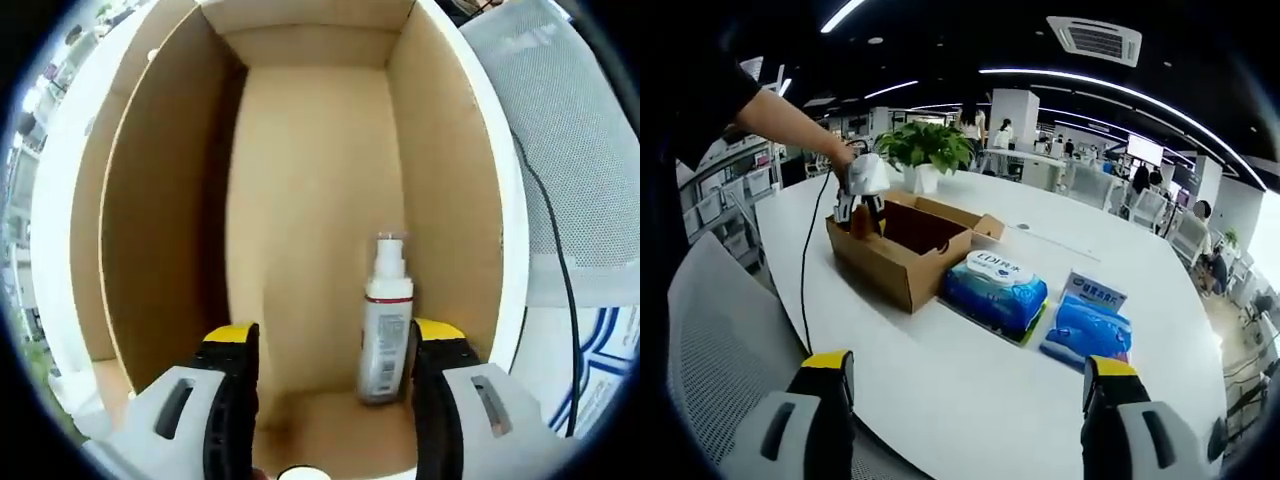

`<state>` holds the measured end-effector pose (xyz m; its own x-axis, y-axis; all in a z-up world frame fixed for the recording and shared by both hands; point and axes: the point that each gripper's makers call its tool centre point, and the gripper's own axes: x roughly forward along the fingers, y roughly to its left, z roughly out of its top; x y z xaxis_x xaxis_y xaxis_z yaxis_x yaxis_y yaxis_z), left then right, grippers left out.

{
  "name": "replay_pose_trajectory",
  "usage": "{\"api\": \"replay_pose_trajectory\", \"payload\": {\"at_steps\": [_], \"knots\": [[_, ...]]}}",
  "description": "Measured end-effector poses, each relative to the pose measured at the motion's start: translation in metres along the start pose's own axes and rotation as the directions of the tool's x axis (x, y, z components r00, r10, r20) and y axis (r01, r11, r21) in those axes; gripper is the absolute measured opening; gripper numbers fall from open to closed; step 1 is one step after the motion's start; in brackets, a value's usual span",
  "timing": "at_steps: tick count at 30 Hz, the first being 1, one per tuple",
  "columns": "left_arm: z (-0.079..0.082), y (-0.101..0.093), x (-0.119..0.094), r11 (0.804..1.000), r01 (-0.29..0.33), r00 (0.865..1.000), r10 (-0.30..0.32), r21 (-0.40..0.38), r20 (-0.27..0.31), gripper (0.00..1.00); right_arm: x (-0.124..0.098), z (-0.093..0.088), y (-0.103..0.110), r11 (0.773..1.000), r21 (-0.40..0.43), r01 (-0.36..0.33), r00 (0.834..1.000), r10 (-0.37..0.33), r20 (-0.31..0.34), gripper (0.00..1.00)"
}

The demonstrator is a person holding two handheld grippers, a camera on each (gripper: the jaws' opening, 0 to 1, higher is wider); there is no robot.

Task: Operate the shoe box by opening the lid, removing the specified soft item, and placing it in the target area until the item is outside and the box remains undamaged.

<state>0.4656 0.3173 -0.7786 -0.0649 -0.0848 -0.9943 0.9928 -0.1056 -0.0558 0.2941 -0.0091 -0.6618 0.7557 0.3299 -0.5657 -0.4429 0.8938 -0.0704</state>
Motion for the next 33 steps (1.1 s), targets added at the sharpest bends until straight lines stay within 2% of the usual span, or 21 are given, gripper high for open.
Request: {"api": "replay_pose_trajectory", "payload": {"at_steps": [10,19,24,33], "knots": [[-0.001,-0.001,0.005,1.000,0.004,1.000,-0.004,0.002,0.006,0.57,0.001,-0.001,-0.001,1.000,-0.006,0.000,1.000,0.000,-0.012,0.93],[-0.002,-0.010,0.007,0.999,0.031,0.999,-0.030,-0.033,0.033,0.43,0.004,0.000,0.004,1.000,-0.011,-0.009,1.000,0.009,-0.017,0.92],[-0.004,-0.015,0.009,0.998,0.042,0.999,-0.041,-0.038,0.034,0.30,0.004,0.000,0.005,1.000,-0.016,-0.014,1.000,0.013,-0.017,0.91],[-0.003,-0.013,0.010,1.000,0.024,0.999,-0.024,-0.017,0.038,0.26,0.004,-0.002,0.005,1.000,-0.015,-0.012,1.000,0.011,-0.022,0.90]]}}
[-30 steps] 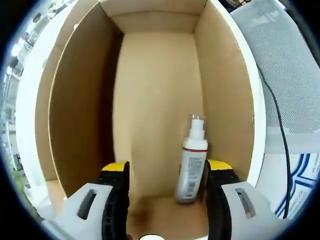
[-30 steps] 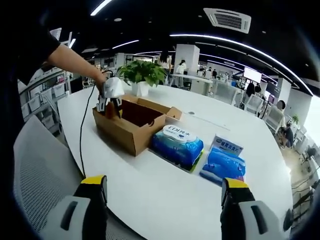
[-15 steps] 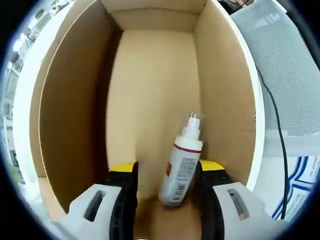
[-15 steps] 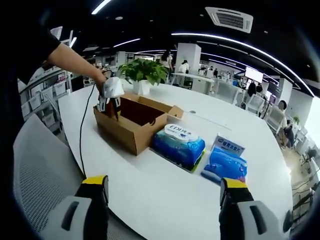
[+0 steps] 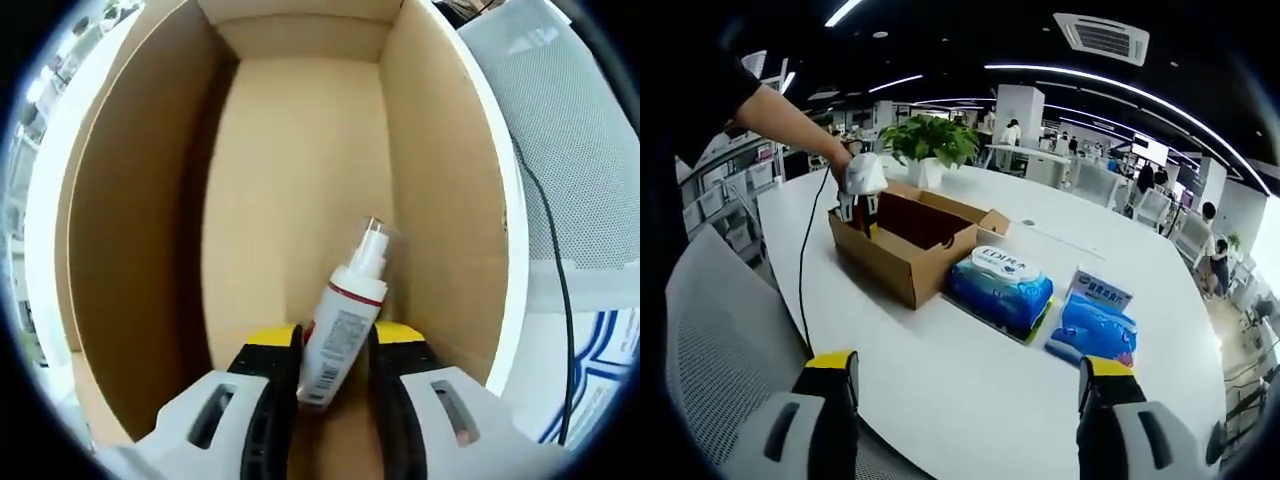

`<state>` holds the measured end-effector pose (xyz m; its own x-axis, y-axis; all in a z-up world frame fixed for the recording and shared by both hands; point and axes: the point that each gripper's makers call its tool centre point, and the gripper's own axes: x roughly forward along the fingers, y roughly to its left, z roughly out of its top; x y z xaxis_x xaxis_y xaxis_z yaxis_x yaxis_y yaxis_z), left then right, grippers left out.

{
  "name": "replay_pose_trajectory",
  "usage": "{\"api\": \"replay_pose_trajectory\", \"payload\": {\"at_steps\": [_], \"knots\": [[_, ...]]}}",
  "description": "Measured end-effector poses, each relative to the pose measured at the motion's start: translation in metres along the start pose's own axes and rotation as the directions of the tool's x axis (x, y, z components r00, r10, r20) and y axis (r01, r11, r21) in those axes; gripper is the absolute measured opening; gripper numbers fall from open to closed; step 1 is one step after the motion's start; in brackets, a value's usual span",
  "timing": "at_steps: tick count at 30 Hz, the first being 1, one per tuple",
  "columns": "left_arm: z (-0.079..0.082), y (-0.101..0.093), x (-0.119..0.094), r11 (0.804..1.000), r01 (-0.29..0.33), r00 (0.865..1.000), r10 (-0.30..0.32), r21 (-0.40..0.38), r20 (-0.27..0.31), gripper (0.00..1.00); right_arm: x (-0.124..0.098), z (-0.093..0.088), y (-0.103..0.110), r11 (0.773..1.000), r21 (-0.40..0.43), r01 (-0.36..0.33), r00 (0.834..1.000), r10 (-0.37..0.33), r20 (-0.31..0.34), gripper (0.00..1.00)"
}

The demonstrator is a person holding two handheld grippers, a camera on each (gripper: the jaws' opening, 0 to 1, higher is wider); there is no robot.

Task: Operate the shoe box by opening the lid, removing the specified soft item, and placing it in the target area until the item is outside and the box remains undamaged.

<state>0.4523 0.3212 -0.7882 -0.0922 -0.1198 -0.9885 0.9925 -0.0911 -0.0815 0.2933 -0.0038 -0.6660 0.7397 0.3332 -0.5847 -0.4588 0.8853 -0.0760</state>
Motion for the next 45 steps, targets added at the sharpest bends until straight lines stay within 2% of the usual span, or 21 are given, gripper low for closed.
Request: {"api": "replay_pose_trajectory", "payload": {"at_steps": [10,12,14,18,36,45], "knots": [[0.002,-0.001,-0.003,1.000,-0.010,1.000,0.010,0.002,0.020,0.21,0.000,0.002,0.002,1.000,0.003,-0.008,1.000,0.008,0.009,0.90],[0.002,0.000,-0.004,1.000,-0.015,1.000,0.015,-0.009,0.025,0.21,0.001,0.004,0.003,1.000,0.005,-0.012,1.000,0.012,0.016,0.90],[0.003,0.001,-0.006,0.998,-0.017,1.000,0.019,-0.064,0.022,0.20,0.001,0.005,0.004,1.000,0.006,-0.016,1.000,0.016,0.020,0.91],[0.008,0.005,-0.011,0.996,-0.031,0.998,0.034,-0.083,0.045,0.20,0.002,0.007,0.007,1.000,0.011,-0.026,0.999,0.026,0.031,0.91],[0.024,0.010,-0.038,0.993,-0.074,0.988,0.086,-0.096,0.128,0.19,0.004,0.022,0.016,0.998,-0.017,-0.061,0.995,0.062,0.084,0.90],[0.033,0.006,-0.055,0.992,-0.095,0.980,0.108,-0.086,0.167,0.19,0.009,0.034,0.023,0.995,-0.053,-0.083,0.989,0.089,0.116,0.86]]}}
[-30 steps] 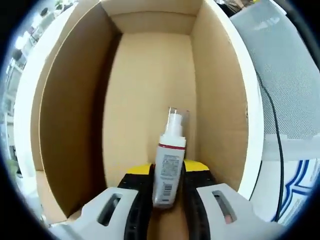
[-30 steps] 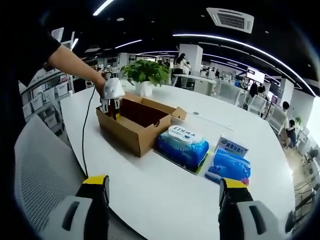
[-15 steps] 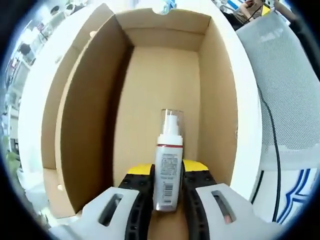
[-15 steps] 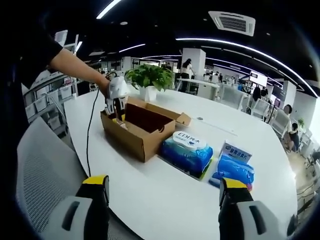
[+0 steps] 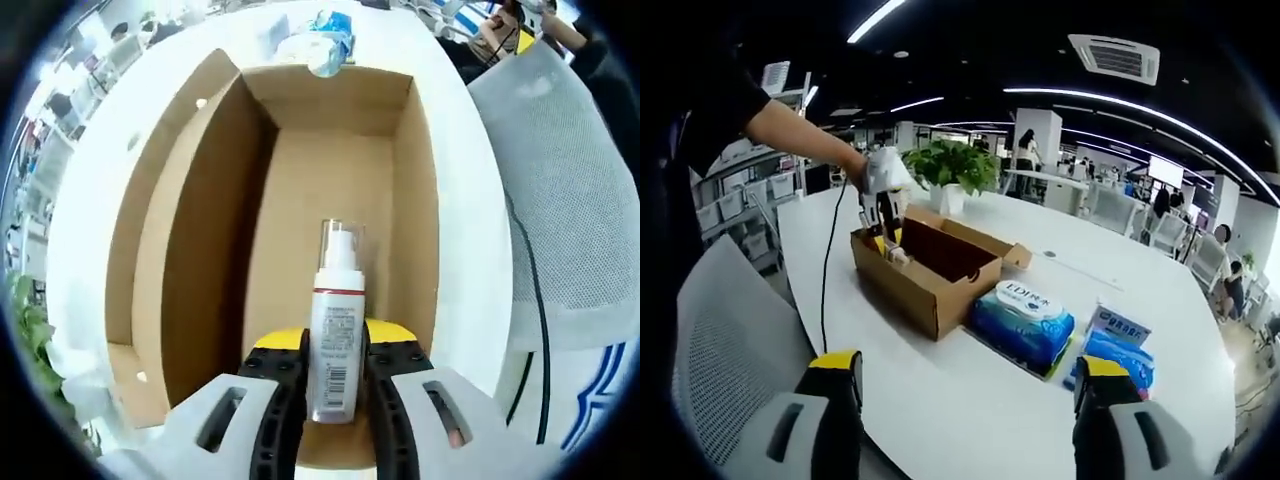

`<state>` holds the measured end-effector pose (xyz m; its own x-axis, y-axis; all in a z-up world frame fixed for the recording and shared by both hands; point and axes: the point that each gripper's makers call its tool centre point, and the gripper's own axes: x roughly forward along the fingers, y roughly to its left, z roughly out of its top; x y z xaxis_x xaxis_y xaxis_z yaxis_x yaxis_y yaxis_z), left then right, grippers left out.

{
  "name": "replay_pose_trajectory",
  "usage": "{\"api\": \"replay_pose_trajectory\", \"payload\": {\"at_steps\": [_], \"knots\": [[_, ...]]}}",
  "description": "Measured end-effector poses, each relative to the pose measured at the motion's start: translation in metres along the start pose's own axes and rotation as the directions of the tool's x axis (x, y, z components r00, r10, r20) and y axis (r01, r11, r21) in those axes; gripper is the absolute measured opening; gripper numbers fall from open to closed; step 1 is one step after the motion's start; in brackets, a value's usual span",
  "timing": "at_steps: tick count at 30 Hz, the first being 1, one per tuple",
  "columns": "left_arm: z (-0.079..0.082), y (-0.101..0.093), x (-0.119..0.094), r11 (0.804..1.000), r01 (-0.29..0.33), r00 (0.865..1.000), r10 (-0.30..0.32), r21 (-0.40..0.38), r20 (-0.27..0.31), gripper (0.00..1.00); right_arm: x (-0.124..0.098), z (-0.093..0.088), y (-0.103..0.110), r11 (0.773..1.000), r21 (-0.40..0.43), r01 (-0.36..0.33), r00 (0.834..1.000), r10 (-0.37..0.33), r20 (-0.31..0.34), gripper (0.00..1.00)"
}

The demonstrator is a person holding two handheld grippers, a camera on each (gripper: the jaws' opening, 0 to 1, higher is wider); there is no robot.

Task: Operate the shoe box by opening the lid, removing the specified soft item, and placing it in the target area until the item is outside and the box remains undamaged.

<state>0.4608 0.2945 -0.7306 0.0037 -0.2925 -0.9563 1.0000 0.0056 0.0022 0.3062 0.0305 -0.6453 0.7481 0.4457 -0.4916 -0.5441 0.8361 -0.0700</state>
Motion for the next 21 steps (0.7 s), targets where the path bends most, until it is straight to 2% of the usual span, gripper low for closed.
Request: {"api": "replay_pose_trajectory", "payload": {"at_steps": [15,21], "knots": [[0.011,-0.006,-0.019,1.000,-0.015,0.999,0.015,0.008,0.049,0.19,0.010,0.012,0.011,0.998,-0.043,-0.039,0.999,0.041,0.031,0.81],[0.021,-0.010,-0.028,0.999,-0.027,0.997,0.025,0.024,0.077,0.19,0.011,0.017,0.017,0.996,-0.062,-0.057,0.997,0.060,0.045,0.78]]}}
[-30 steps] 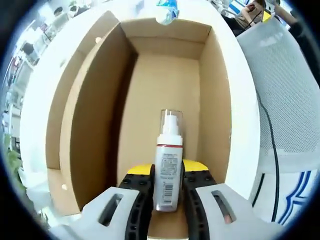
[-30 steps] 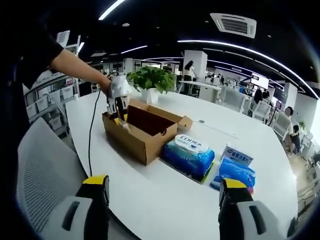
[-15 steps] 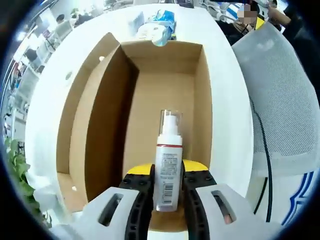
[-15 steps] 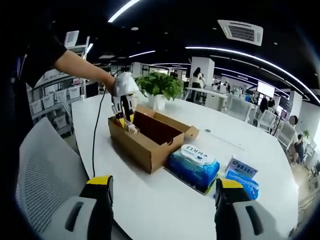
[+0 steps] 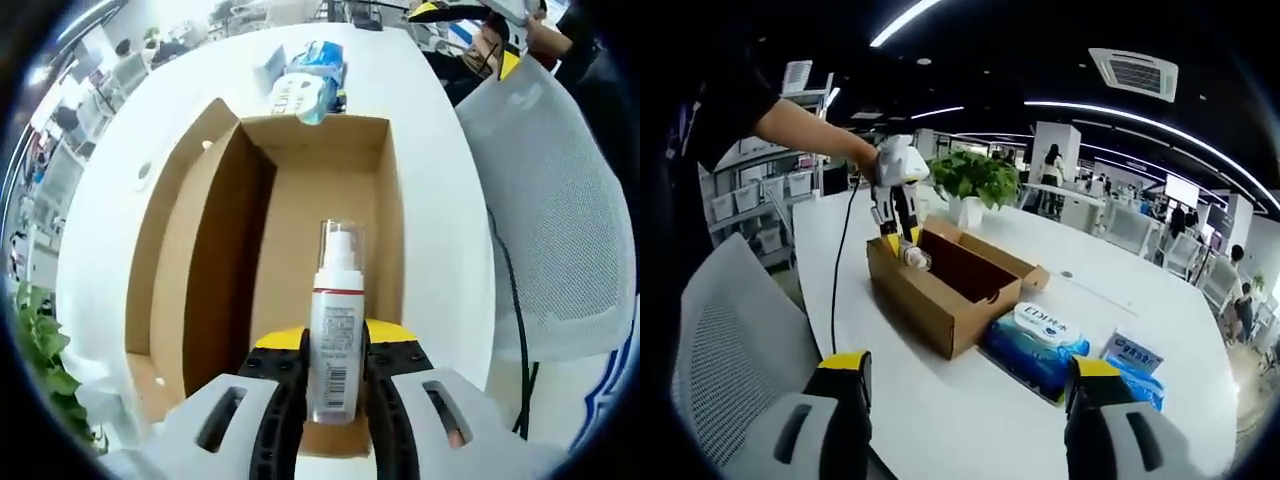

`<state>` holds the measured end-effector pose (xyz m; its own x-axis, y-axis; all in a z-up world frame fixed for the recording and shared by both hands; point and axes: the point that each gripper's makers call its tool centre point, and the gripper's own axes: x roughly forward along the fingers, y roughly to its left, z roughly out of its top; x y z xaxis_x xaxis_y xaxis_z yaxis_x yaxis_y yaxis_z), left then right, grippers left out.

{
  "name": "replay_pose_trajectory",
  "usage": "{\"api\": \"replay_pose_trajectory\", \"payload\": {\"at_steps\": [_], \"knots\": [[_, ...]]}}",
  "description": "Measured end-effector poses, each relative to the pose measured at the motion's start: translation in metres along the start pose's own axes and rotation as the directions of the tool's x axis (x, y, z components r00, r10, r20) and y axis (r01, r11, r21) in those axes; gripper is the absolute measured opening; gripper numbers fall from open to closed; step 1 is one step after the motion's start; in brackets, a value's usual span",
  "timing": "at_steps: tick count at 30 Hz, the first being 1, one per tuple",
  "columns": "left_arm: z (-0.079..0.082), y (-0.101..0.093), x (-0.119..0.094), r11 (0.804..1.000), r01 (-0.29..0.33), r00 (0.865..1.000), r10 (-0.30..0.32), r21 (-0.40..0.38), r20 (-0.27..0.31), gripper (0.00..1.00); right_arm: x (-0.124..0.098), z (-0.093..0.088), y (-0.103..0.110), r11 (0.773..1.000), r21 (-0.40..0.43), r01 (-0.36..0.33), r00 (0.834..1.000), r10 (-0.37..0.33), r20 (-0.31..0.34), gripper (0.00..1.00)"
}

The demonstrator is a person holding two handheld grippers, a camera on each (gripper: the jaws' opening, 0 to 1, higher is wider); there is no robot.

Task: Operate the shoe box by opening the lid, removing the specified soft item, and placing it in the target area until the item is outside and the box remains undamaged.

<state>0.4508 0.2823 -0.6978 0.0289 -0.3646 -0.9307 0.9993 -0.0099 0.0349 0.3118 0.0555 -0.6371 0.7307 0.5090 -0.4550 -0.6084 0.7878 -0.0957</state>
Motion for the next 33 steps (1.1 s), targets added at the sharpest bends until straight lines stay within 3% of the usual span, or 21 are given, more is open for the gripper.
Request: {"api": "replay_pose_trajectory", "payload": {"at_steps": [10,19,33], "knots": [[0.021,-0.010,-0.012,0.999,-0.004,0.999,0.002,0.038,0.049,0.19,0.005,0.006,0.008,1.000,-0.010,-0.027,0.999,0.027,0.019,0.75],[0.038,-0.022,-0.020,0.997,0.000,0.996,-0.006,0.071,0.085,0.19,0.010,0.014,0.019,0.998,-0.027,-0.062,0.997,0.063,0.043,0.66],[0.062,-0.052,-0.026,0.991,0.041,0.990,-0.057,0.126,0.127,0.19,0.018,0.029,0.035,0.993,-0.038,-0.113,0.989,0.116,0.088,0.56]]}}
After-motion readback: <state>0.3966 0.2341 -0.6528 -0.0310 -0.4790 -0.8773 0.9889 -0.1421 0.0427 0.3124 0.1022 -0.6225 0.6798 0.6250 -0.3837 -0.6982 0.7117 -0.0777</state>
